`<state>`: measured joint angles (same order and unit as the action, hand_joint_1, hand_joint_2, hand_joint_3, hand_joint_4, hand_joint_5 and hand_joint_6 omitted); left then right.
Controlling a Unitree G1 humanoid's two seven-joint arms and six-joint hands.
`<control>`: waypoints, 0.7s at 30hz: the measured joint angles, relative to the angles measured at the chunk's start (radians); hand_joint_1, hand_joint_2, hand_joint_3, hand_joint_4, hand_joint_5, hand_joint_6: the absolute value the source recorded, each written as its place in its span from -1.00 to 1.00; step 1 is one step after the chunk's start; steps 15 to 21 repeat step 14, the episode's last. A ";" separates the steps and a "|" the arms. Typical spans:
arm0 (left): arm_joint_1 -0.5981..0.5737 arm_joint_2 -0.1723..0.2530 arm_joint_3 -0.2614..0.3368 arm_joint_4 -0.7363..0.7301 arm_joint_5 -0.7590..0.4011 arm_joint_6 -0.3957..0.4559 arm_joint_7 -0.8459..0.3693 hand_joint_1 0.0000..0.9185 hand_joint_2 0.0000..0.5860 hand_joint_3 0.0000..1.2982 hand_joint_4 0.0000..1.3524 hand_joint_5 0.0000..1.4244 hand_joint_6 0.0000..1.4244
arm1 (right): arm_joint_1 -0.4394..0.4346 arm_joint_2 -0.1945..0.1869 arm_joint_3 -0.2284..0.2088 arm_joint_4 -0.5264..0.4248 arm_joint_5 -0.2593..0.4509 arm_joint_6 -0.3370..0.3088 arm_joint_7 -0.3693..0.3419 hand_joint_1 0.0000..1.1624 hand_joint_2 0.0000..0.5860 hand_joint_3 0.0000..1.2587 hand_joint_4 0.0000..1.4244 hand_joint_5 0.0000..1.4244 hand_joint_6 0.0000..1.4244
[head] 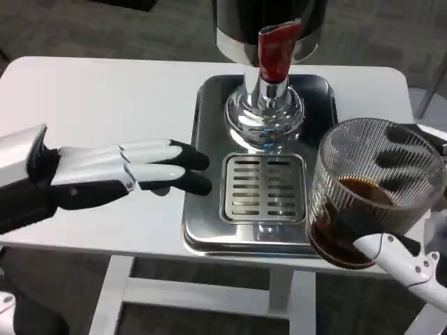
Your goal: Grasp the cup under the faucet to collect the drink, then remove the cup.
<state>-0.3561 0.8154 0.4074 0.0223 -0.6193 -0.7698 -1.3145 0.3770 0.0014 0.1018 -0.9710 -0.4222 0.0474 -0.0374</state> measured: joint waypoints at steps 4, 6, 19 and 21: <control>-0.002 0.000 0.000 0.010 0.000 0.000 0.000 -1.00 -0.59 -0.77 -0.97 -0.93 -0.57 | -0.003 0.000 0.002 0.000 0.000 0.000 0.000 0.24 -0.09 0.30 0.32 0.57 0.99; -0.006 0.000 0.000 0.017 0.000 0.000 0.000 -1.00 -0.59 -0.77 -0.97 -0.93 -0.57 | -0.008 0.001 0.002 0.000 0.000 0.000 0.000 0.24 -0.09 0.30 0.33 0.57 0.99; -0.015 0.000 0.000 0.046 0.001 0.000 0.000 -1.00 -0.60 -0.76 -0.97 -0.93 -0.57 | -0.032 0.007 0.003 0.002 -0.001 0.000 0.000 0.24 -0.09 0.31 0.34 0.59 1.00; -0.015 0.000 0.000 0.046 0.001 0.000 0.000 -1.00 -0.60 -0.76 -0.97 -0.93 -0.57 | -0.032 0.007 0.003 0.002 -0.001 0.000 0.000 0.24 -0.09 0.31 0.34 0.59 1.00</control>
